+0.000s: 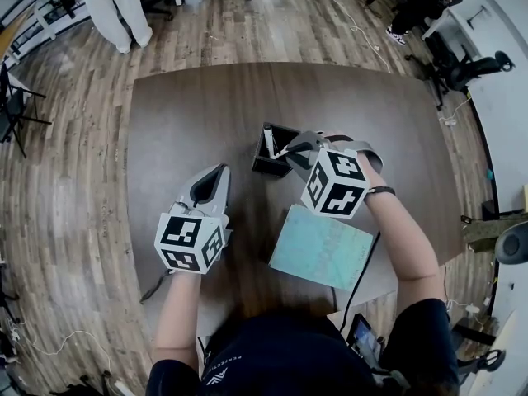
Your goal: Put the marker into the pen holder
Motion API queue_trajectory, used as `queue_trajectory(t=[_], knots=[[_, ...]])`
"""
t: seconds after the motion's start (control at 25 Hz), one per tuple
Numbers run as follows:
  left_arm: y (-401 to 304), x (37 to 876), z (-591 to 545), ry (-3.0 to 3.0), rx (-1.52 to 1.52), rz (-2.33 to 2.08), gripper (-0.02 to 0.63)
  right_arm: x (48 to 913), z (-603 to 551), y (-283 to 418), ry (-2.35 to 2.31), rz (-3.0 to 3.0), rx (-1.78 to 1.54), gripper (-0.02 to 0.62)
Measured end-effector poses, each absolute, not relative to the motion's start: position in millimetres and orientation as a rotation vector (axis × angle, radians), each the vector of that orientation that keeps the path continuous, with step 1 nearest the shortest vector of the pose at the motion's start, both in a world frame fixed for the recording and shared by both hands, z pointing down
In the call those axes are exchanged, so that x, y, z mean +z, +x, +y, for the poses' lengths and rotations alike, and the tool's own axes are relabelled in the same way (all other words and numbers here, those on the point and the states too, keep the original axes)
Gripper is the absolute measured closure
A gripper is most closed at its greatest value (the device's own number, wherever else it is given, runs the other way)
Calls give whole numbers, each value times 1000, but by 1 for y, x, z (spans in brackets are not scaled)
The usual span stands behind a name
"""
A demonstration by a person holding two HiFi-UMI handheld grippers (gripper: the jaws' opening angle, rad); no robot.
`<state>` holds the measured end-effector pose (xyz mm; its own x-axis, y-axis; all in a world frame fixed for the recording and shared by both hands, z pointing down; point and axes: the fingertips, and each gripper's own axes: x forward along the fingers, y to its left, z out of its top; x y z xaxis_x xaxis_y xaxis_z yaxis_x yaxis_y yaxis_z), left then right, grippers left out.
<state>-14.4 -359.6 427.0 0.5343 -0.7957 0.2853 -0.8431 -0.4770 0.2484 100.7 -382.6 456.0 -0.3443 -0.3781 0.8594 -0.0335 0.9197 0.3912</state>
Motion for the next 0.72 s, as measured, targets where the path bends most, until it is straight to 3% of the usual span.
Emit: queue_trajectory(t=[0.72], knots=[[-11, 407, -337, 2476, 227, -1391, 600, 439, -357, 128, 808, -2077, -54, 594]])
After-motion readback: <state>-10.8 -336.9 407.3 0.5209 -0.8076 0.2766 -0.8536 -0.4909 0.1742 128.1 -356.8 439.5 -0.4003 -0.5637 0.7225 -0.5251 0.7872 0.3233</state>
